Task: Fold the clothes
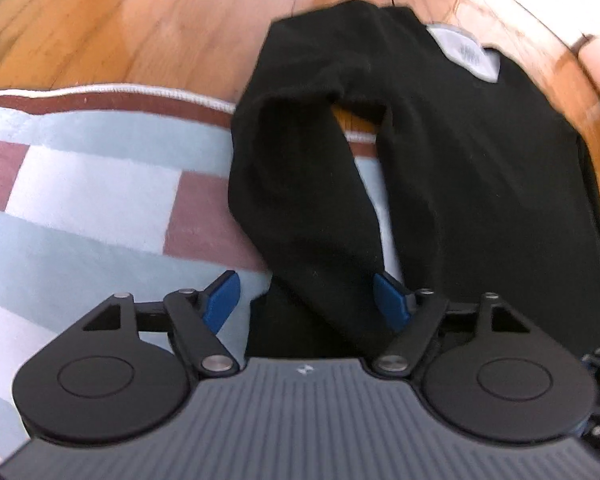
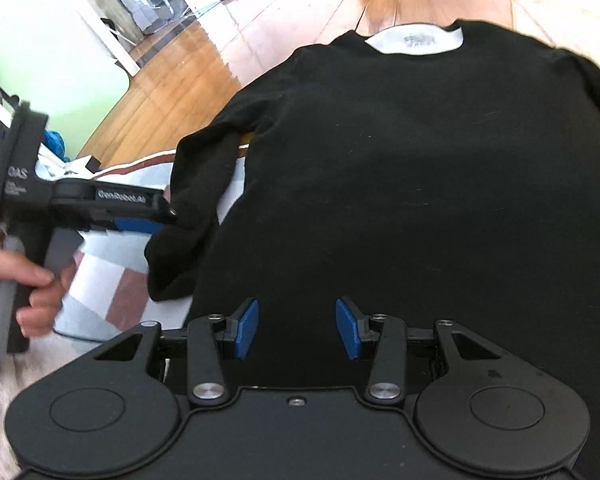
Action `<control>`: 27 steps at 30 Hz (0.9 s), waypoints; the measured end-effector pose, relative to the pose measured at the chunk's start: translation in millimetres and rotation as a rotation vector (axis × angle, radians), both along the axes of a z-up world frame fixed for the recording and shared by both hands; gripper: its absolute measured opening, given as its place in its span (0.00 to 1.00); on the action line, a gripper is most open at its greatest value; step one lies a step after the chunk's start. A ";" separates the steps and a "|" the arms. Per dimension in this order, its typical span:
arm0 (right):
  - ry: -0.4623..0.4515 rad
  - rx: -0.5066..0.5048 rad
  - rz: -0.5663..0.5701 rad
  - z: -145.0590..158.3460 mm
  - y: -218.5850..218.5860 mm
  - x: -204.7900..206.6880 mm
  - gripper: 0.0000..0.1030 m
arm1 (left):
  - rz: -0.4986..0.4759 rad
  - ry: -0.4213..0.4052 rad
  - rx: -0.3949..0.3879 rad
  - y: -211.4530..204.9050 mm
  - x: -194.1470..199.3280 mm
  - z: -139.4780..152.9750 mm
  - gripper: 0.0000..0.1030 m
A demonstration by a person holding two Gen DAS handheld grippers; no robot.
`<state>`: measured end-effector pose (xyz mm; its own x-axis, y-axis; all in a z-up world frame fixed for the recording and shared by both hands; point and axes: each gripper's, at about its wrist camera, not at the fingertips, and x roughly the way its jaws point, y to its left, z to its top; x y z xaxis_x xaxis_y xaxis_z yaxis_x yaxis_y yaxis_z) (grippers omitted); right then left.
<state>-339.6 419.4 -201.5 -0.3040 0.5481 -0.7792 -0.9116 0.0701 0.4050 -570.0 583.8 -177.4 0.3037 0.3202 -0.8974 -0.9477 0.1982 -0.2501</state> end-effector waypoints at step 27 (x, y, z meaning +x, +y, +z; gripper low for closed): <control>0.016 -0.039 -0.081 -27.3 -29.5 24.5 0.47 | 0.015 0.619 0.628 -35.6 -32.3 67.5 0.16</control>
<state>-315.1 389.9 -228.8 -0.2723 0.5410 -0.7957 -0.8960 0.1590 0.4147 -602.3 548.2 -109.9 -0.1870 0.8095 -0.5566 -0.8805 0.1132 0.4604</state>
